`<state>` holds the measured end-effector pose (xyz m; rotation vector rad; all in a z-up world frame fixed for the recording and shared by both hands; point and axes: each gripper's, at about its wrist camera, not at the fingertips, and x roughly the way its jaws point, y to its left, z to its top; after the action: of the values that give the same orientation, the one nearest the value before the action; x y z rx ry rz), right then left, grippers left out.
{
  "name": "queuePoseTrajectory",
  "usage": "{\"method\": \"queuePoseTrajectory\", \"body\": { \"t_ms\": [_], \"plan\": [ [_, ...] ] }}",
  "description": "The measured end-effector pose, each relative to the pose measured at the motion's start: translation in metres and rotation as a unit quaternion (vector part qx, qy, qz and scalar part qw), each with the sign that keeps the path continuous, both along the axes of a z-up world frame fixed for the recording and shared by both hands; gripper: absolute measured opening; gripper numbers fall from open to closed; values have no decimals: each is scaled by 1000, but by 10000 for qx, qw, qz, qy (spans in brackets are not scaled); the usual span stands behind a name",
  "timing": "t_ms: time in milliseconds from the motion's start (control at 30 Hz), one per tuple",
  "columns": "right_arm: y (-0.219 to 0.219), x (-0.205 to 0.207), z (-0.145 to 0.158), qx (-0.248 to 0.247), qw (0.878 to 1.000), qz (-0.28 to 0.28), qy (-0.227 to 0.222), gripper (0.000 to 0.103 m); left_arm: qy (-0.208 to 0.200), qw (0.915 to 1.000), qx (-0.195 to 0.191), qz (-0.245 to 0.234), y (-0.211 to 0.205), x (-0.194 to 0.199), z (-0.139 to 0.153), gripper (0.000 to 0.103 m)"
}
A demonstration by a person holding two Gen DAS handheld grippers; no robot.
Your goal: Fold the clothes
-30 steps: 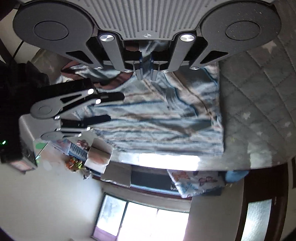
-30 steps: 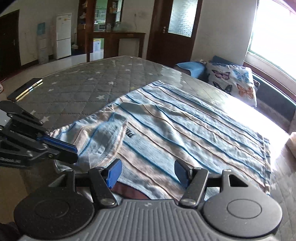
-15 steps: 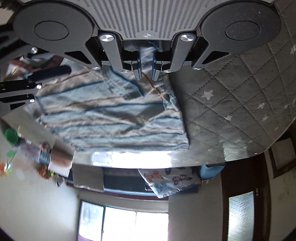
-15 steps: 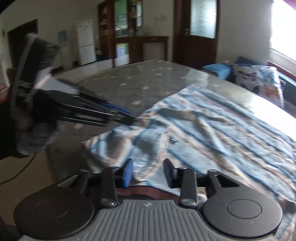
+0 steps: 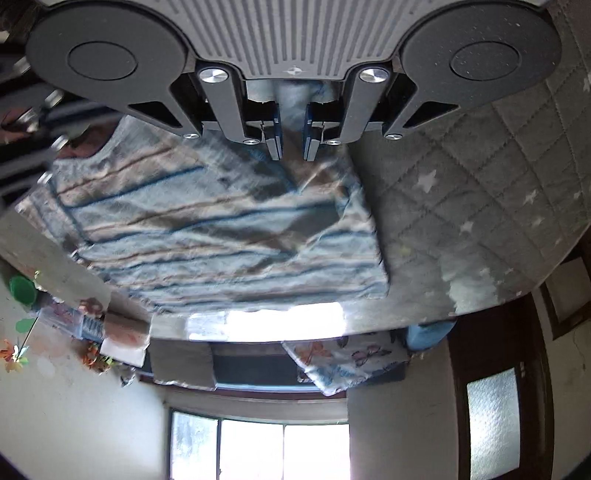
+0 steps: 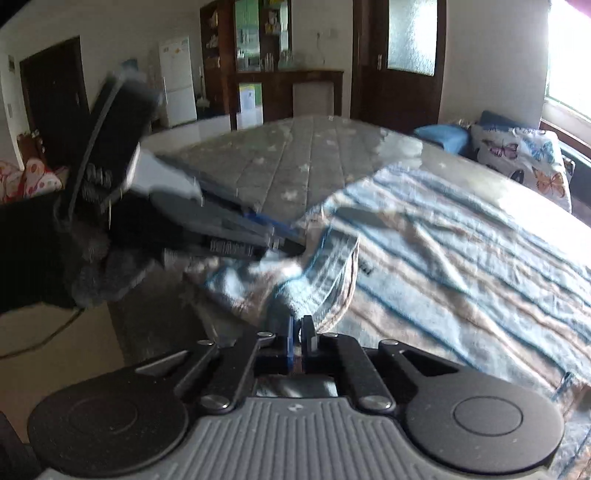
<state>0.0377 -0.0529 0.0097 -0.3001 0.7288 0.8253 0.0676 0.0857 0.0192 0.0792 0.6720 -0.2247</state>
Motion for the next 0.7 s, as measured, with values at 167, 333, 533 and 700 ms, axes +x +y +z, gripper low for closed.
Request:
{"method": "queuePoseTrajectory", "body": {
  "t_ms": [167,333,533,700],
  "plan": [
    [-7,-1,5,31,10000,-42,9,12,5,9996,85,-254,-15,6,-1,13],
    [-39,3,19,57,9986,-511,-135,18,91,9990,169,-393,-21,4,-9,14],
    [-105,15,23,-178,9870,-1579,-228,25,128,9980,171,-588,-26,-15,-9,19],
    [-147,20,10,-546,9768,-2064,-170,25,135,9974,235,-666,-33,-32,-7,24]
  ]
}}
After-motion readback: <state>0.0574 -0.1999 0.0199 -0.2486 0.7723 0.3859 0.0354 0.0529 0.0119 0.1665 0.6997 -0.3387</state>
